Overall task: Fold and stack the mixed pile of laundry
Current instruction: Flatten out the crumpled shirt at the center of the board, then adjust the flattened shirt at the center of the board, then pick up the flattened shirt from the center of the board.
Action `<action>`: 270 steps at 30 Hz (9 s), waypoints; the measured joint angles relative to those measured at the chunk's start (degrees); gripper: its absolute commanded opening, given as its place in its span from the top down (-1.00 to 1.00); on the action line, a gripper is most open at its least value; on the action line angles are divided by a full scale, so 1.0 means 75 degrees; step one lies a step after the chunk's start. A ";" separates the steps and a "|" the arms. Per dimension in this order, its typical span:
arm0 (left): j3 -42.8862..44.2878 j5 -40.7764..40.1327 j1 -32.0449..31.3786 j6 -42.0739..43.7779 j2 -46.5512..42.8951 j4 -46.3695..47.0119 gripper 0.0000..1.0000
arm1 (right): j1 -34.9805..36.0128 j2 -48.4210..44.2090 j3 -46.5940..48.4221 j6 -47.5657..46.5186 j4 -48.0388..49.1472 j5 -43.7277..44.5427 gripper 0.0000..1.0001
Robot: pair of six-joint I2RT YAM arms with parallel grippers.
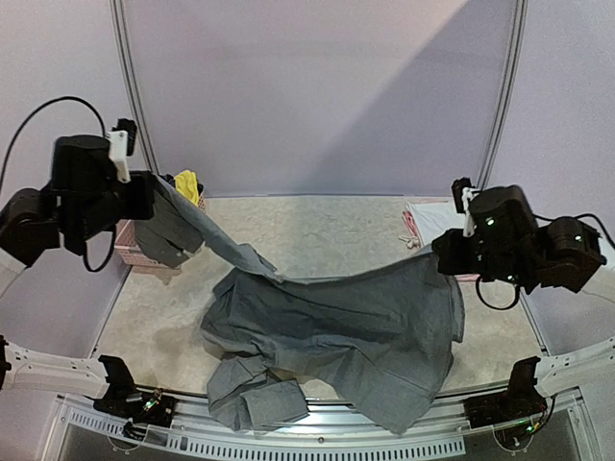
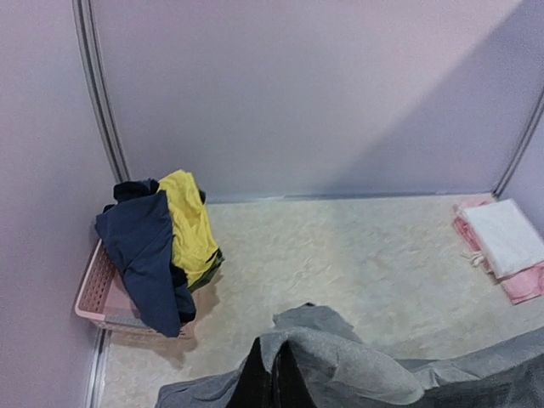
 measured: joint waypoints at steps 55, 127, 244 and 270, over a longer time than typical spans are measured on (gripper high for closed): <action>0.2661 0.4237 0.2987 0.0924 0.6548 0.0184 -0.58 | -0.4657 0.6516 0.4500 -0.2124 -0.0105 -0.4468 -0.82; 0.3104 0.2914 0.3611 0.1192 0.8495 0.1416 -0.77 | -0.2990 0.3958 -0.0268 -0.1757 0.2611 -0.3654 -0.81; -0.0017 -0.0219 -0.5047 -0.1480 0.0131 -0.1195 1.00 | -0.1751 0.0373 -0.5228 0.1341 0.1652 -0.4086 0.01; 0.0463 0.0134 -0.4724 -0.0889 0.0729 -0.1134 1.00 | -0.1751 -0.0137 -0.4497 0.1326 0.1105 -0.3308 1.00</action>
